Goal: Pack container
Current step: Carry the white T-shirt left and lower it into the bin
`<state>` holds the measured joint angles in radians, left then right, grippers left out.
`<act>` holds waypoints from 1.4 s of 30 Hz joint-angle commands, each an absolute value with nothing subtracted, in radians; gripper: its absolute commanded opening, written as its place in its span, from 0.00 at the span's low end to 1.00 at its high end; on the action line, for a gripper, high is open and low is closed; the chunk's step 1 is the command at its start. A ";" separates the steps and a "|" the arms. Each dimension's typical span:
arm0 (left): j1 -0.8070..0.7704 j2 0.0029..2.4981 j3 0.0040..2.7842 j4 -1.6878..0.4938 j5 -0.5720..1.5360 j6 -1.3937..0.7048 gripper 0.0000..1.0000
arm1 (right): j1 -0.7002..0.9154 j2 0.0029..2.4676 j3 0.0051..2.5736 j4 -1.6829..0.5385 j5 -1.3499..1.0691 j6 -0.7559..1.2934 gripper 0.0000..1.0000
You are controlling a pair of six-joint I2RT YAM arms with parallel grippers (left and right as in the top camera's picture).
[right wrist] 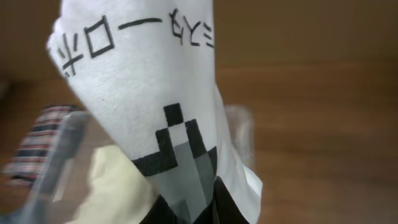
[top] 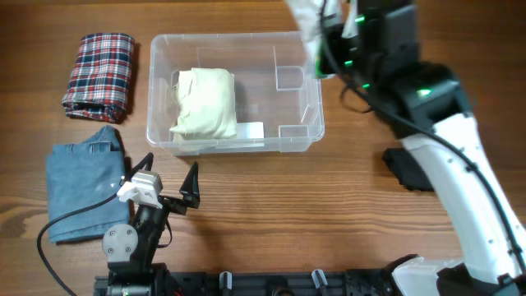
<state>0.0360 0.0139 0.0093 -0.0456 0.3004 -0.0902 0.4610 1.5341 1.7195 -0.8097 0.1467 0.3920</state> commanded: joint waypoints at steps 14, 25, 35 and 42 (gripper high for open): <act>0.044 0.007 0.006 -0.049 0.295 -0.078 1.00 | 0.609 1.825 1.728 -0.817 0.373 0.772 0.04; 0.044 0.007 0.006 -0.049 0.295 -0.078 1.00 | 0.623 1.940 1.726 -0.897 0.361 0.800 0.04; 0.044 0.007 0.006 -0.049 0.295 -0.078 1.00 | 0.688 1.962 1.726 -0.899 0.332 0.787 0.04; 0.044 0.007 0.006 -0.049 0.295 -0.078 1.00 | 0.702 2.018 1.726 -0.899 0.331 0.786 0.12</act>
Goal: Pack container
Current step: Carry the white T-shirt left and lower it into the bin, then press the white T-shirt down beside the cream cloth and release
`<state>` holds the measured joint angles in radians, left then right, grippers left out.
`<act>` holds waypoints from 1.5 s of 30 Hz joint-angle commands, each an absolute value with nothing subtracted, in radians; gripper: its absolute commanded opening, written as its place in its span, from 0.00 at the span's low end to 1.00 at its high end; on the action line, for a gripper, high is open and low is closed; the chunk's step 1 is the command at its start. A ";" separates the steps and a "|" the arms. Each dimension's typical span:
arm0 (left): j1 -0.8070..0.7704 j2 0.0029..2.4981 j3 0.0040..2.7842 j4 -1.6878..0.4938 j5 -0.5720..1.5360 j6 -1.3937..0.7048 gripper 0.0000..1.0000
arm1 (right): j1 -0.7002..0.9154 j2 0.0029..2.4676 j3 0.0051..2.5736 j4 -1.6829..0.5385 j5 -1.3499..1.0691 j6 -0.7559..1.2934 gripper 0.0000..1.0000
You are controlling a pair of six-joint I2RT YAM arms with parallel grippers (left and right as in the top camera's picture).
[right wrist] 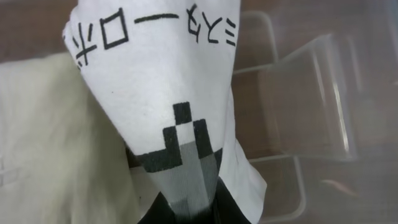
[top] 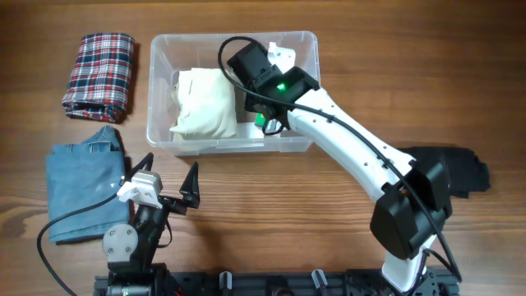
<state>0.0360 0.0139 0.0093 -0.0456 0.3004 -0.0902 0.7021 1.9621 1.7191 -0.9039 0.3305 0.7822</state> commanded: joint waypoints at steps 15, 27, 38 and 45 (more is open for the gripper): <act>0.044 0.007 0.006 -0.049 0.295 -0.078 1.00 | 0.702 2.078 1.726 -0.845 0.284 0.777 0.11; 0.044 0.007 0.006 -0.049 0.295 -0.078 1.00 | 0.696 2.077 1.729 -0.664 0.047 0.680 0.62; 0.044 0.007 0.006 -0.049 0.295 -0.078 1.00 | 0.687 2.078 1.731 -0.582 0.032 0.669 0.17; 0.044 0.007 0.006 -0.049 0.295 -0.079 1.00 | 0.687 2.084 1.726 -0.556 -0.050 0.643 0.11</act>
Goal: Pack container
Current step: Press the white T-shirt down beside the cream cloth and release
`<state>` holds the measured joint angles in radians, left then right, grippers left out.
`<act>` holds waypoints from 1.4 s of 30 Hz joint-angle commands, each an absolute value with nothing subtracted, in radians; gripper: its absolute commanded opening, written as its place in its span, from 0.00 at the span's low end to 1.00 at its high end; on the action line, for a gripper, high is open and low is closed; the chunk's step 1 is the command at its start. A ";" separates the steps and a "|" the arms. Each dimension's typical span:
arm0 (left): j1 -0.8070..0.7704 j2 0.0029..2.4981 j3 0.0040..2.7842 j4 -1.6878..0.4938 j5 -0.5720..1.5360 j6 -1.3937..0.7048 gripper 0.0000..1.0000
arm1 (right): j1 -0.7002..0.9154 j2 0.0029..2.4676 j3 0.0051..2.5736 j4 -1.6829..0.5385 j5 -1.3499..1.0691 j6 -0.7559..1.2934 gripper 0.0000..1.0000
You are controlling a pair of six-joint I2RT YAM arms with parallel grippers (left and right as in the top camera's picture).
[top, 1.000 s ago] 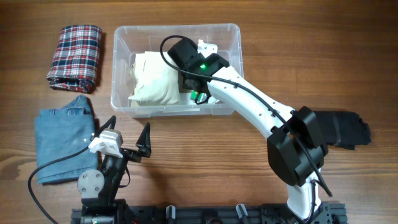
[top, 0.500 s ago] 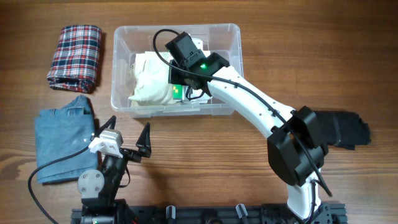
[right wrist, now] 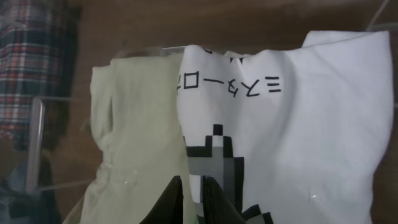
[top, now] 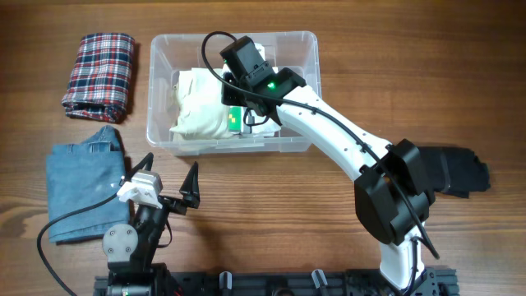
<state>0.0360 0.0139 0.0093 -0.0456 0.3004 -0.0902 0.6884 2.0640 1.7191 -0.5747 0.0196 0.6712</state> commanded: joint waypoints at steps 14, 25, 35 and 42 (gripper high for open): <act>0.044 0.007 0.006 -0.049 0.295 -0.078 1.00 | 0.687 2.187 1.726 -0.547 -0.046 0.651 0.10; 0.044 0.007 0.006 -0.049 0.295 -0.078 1.00 | 0.687 2.187 1.726 -0.618 0.158 0.643 0.11; 0.044 0.007 0.006 -0.049 0.295 -0.078 1.00 | 0.687 2.182 1.726 -0.598 0.150 0.664 0.20; 0.044 0.007 0.006 -0.049 0.295 -0.078 1.00 | 0.679 2.089 1.772 -0.655 0.224 0.603 0.29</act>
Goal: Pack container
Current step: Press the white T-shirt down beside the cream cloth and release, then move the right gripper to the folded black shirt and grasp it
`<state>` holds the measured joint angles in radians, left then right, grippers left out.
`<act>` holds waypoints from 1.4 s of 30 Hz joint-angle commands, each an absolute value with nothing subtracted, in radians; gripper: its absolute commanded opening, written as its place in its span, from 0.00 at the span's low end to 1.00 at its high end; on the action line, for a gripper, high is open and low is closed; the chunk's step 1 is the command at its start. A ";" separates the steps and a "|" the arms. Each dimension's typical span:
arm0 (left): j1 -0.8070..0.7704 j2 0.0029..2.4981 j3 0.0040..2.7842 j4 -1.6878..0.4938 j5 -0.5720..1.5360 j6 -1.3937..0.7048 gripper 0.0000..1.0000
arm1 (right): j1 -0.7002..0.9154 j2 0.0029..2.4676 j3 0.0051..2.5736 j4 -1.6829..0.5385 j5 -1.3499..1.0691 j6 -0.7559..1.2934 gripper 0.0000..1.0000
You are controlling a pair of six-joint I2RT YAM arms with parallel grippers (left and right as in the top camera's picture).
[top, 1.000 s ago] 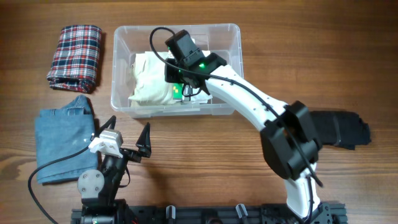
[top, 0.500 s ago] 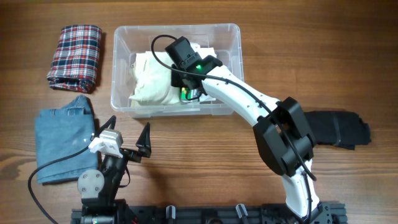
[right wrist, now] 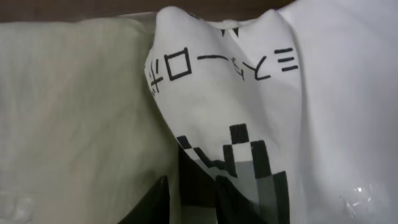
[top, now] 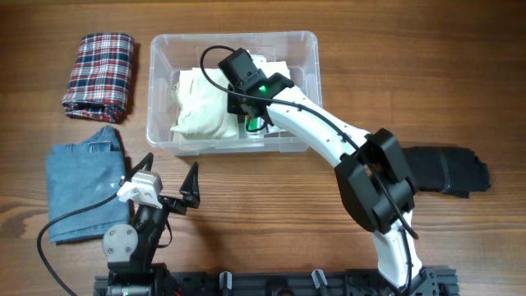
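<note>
The clear plastic container [top: 156, 82] stands at the back of the table. In it a folded cream garment [top: 197, 103] lies on the left, and a white shirt with black print [top: 275, 66] lies beside it on the right. My right gripper [top: 253, 122] is down inside the container between the two. In the right wrist view its fingers [right wrist: 160, 200] stand apart, open, around a fold of the white shirt [right wrist: 323, 93] next to the cream garment [right wrist: 74, 112]. My left gripper [top: 168, 187] rests open near the front edge.
A folded plaid cloth [top: 100, 74] lies left of the container. A folded blue denim piece [top: 82, 189] lies at the front left. A black garment [top: 448, 168] lies on the right, partly under my right arm.
My right gripper's fingers have spread apart on the white shirt and sit lower and closer to it in the container. The shirt lies against the cream garment. The left arm has not moved.
First my right gripper held the white shirt hanging in the air over the container's right end. Then it was over the container's middle with the shirt. Then the shirt lay spread beside the cream garment, still pinched. Now the fingers stand open.
</note>
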<state>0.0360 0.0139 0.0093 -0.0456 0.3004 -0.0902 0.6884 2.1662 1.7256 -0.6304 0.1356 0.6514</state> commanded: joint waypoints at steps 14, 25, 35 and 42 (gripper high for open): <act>0.044 0.007 0.006 -0.049 0.295 -0.078 1.00 | 0.488 1.582 1.810 -0.782 0.338 0.261 0.82; 0.044 0.007 0.006 -0.049 0.295 -0.079 1.00 | 0.155 1.494 1.768 -1.399 0.522 0.608 0.85; 0.044 0.007 0.006 -0.049 0.295 -0.079 1.00 | 0.005 1.494 1.498 -1.396 0.504 1.159 1.00; 0.044 0.007 0.006 -0.049 0.295 -0.078 1.00 | -0.161 1.494 1.308 -1.291 0.429 1.238 1.00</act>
<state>0.0360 0.0139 0.0093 -0.0456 0.3004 -0.0902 -0.0906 1.4883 1.3701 -1.3140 0.4747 1.1316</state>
